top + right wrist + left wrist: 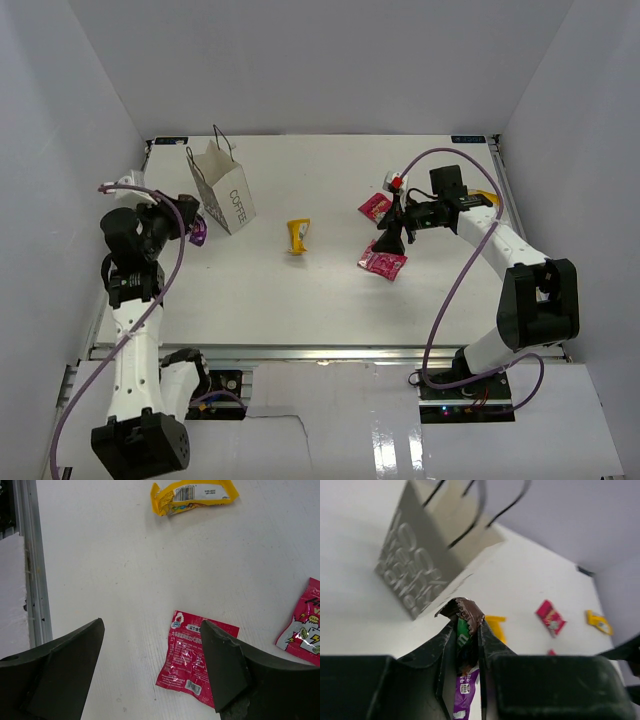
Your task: Place the snacks into the paper bag
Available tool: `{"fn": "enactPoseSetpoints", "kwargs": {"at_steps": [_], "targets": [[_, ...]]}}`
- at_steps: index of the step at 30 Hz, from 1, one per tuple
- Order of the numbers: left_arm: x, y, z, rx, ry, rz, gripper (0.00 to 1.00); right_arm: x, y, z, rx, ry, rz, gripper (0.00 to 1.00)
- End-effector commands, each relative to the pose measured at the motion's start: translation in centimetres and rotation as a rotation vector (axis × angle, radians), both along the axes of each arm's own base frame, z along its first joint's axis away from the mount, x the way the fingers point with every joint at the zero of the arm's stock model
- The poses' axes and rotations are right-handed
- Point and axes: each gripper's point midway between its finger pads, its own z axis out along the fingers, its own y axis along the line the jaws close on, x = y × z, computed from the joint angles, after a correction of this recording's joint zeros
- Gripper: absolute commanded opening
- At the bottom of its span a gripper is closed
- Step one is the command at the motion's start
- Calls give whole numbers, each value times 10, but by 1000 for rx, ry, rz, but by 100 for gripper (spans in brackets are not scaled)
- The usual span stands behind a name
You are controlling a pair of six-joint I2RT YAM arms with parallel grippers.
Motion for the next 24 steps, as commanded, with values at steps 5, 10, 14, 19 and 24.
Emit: {"fn": "enactPoseSetpoints", "kwargs": {"at_steps": [5,10,14,19,24], "targets": [[5,-63,112,-83,-296,-339,24,2,1,15,25,-15,13,83],[42,-84,150,-6,-353,-424,26,-1,0,13,22,-16,12,83],[77,-86,165,51,-378,-431,26,-6,-2,11,10,-25,7,83],[116,-73,152,123,-346,-385,29,-11,-7,9,-3,-35,-3,83],[146,-60,119,194,-289,-351,30,-15,-13,3,-14,-28,-17,84]]}}
